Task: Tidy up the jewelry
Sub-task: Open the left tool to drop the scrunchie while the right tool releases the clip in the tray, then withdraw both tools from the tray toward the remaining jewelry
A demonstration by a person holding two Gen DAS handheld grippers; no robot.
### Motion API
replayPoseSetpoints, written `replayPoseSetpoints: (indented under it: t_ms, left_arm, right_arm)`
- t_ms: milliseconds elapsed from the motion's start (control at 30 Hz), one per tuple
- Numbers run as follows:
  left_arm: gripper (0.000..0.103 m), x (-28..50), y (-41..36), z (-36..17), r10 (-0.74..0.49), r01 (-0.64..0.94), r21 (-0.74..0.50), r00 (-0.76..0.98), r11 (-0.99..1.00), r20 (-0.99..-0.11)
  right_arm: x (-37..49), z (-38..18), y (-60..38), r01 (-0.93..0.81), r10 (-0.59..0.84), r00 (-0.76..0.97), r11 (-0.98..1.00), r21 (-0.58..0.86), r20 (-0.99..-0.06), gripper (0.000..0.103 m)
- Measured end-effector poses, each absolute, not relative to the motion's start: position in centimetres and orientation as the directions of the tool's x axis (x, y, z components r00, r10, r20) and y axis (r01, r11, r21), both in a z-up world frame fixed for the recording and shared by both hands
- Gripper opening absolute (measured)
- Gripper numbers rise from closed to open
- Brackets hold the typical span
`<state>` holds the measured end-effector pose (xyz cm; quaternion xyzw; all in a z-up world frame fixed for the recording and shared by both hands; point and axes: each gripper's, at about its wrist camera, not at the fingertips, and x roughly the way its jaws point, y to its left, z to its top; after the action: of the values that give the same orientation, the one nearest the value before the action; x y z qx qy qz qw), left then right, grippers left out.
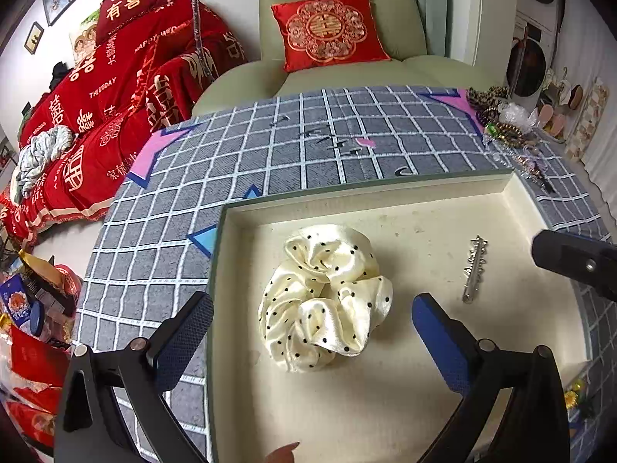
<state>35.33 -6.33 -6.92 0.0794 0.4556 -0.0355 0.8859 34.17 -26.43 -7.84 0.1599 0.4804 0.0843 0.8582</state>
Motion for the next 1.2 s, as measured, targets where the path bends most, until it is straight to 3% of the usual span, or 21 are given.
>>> replayPoseSetpoints:
  t_ms: [67,200,667,1200]
  left_arm:
    - [0.103,34.3,-6.2,-6.2,0.001,0.141,0.108,0.605,0.984,-0.796]
    - [0.103,32.1,-5.8,-4.9,-0.026,0.162,0.094,0.617,0.982,-0.787]
    - [0.103,20.8,-2.8,-2.5,-0.091,0.175,0.023,0.613,0.984,-0.785]
    - [0.103,10.9,1.6,-6.9,-0.029,0.146,0.071,0.591,0.987,-0.806]
  right_arm:
    - [33.4,-7.5,-26.8,0.019,0.306,0.528,0.928,0.372,-0.792,0.081]
    - [31.3,-6.8,-27.6,0.038,0.322,0.547,0.913,0.407,-0.773,0.087]
    - [22.3,-4.5,-29.0,0.005,0.361,0.628,0.884,0.467,-0.689,0.09]
    - [13.2,-6.1,-25.9,-0.049,0.33,0.526,0.932,0.36,-0.783,0.09]
